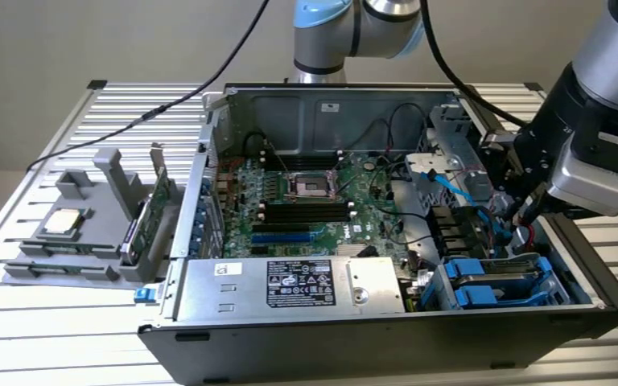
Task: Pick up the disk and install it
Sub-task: 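Insert the first disk wire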
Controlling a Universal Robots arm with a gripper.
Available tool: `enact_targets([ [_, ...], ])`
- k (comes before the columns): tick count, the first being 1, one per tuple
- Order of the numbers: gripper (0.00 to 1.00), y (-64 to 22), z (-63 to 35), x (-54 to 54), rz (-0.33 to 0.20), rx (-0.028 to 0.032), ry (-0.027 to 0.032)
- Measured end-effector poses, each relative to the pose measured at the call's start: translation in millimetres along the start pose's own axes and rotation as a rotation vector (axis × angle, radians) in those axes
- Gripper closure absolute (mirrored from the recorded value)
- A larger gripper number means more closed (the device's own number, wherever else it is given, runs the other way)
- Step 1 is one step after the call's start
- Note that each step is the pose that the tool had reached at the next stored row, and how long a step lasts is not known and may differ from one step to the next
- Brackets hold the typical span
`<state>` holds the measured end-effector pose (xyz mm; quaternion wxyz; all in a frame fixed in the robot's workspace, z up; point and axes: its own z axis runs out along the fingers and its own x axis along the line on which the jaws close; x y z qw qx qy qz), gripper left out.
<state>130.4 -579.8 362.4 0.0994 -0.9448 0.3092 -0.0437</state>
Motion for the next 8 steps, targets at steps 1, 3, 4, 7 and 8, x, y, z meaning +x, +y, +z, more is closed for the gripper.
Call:
enact_targets([
  [1,0.76,-0.3,0.2,0.5,0.0,-0.0001,-0.0006],
  [3,0.76,-1.2,0.5,1.7,-0.002,-0.0003,-0.0012],
  [4,0.76,-1.6,0.5,2.2,-0.003,-0.0004,-0.0015],
  [7,0.76,-2.0,0.6,2.8,-0.005,-0.002,-0.0041],
  [8,0.76,-2.1,0.7,2.9,-0.005,-0.0036,-0.0065],
])
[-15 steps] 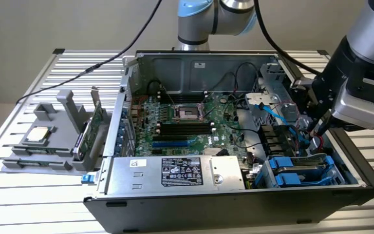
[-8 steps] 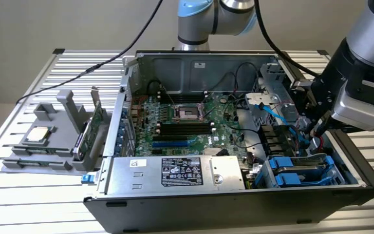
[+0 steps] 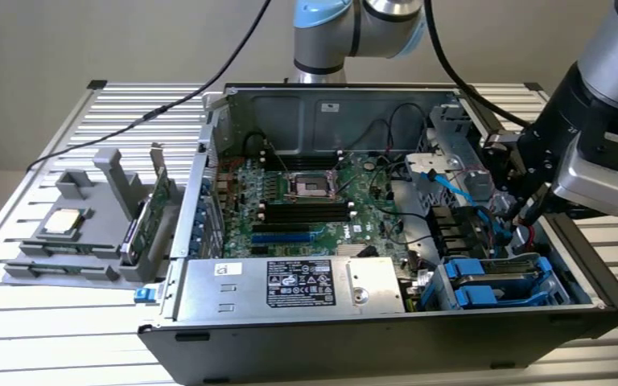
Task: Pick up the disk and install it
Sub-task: 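Insert the first disk wire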
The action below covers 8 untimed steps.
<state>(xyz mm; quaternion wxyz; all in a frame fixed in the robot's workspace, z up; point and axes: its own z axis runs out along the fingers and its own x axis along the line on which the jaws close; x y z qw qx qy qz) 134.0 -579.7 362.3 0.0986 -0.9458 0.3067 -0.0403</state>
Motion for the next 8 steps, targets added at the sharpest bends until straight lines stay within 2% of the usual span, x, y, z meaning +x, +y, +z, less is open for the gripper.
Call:
enact_targets([
  [5,0.76,-0.1,0.1,0.2,0.0,-0.0078,-0.0108],
  [8,0.76,-0.9,0.3,1.4,-0.002,-0.0089,-0.0128],
])
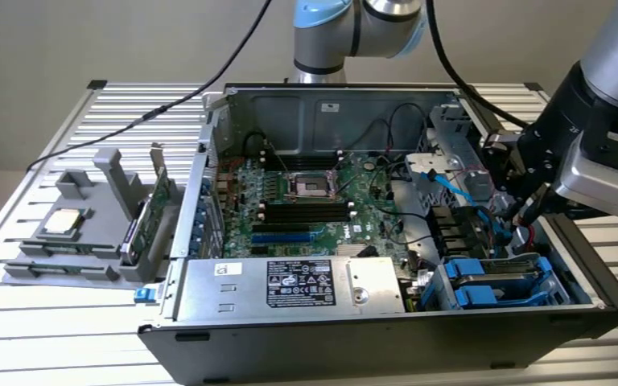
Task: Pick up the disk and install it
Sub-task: 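Insert the first disk wire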
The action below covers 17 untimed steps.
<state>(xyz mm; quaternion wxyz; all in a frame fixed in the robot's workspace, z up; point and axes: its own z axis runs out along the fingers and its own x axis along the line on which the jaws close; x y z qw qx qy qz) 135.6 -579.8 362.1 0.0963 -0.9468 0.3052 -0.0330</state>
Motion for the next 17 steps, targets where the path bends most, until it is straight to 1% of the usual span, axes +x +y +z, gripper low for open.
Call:
enact_targets([
  [5,0.76,-0.9,0.3,1.3,-0.005,-0.0001,-0.0015],
  [9,0.76,-1.0,0.6,1.5,-0.007,-0.0018,-0.0039],
  [17,0.76,-1.4,1.9,2.2,-0.017,-0.0059,-0.0123],
])
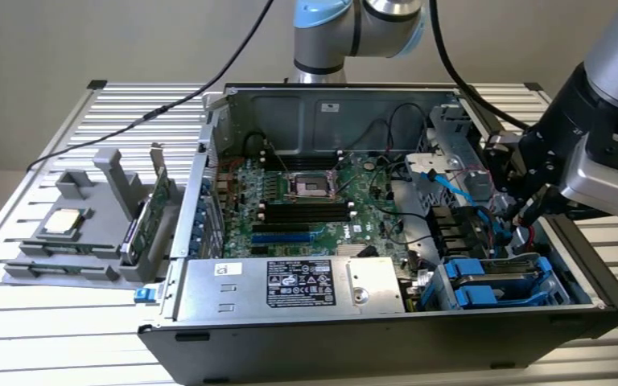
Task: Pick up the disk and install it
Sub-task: 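Insert the first disk wire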
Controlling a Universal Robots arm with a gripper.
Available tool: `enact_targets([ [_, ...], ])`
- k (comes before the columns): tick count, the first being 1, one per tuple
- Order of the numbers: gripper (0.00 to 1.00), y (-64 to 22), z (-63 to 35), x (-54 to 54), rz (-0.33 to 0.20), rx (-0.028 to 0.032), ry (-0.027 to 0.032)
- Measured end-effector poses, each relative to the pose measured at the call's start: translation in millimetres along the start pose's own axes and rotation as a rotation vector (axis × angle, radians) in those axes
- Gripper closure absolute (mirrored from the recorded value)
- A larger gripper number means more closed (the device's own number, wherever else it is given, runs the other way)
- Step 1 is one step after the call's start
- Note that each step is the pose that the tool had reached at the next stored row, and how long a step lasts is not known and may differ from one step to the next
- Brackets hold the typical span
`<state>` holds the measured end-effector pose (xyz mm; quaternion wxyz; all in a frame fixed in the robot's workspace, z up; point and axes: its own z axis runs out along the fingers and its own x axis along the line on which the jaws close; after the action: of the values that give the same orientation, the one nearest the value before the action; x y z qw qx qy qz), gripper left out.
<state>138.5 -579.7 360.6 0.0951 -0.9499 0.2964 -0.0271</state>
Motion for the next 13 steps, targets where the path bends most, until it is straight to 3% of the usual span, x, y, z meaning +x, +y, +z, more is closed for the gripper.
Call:
enact_targets([
  [13,0.76,-0.7,1.6,1.4,-0.072,-0.0025,-0.0171],
])
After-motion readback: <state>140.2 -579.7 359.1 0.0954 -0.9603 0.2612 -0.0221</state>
